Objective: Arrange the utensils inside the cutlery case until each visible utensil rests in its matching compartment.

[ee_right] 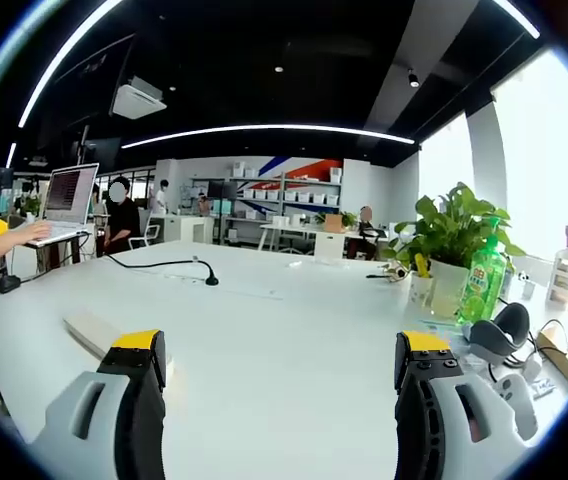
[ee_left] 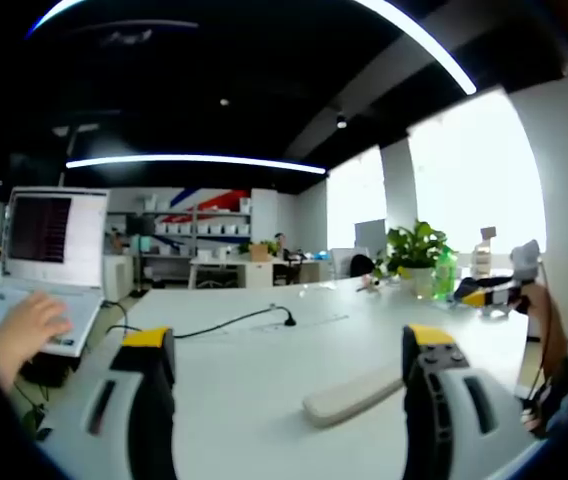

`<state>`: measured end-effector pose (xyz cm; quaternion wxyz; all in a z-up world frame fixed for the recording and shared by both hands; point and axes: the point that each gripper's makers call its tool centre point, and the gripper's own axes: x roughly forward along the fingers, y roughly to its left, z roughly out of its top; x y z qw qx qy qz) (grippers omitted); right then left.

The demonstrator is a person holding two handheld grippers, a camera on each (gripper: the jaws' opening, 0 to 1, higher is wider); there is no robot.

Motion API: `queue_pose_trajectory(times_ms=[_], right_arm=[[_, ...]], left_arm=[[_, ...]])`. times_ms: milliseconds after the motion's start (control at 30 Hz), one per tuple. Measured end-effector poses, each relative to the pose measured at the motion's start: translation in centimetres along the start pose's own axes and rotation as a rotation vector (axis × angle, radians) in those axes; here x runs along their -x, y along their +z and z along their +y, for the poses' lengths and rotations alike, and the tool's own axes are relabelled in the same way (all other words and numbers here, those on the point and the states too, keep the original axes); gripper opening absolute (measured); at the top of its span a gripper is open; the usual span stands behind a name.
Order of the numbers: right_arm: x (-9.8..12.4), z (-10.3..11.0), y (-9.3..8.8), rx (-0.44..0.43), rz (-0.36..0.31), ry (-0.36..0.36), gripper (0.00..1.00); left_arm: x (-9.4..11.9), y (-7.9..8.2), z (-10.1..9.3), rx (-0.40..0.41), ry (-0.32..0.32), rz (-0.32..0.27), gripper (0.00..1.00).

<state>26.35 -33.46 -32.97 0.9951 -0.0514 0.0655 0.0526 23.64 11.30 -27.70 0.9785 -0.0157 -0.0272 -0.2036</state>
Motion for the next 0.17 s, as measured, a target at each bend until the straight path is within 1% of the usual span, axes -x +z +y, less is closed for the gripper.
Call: queue_pose_trajectory(times_ms=[167], right_arm=[[-0.02, 0.00, -0.06, 0.000, 0.004, 0.000, 0.99]], left_arm=[[-0.02, -0.07, -0.23, 0.000, -0.009, 0.005, 1.00]])
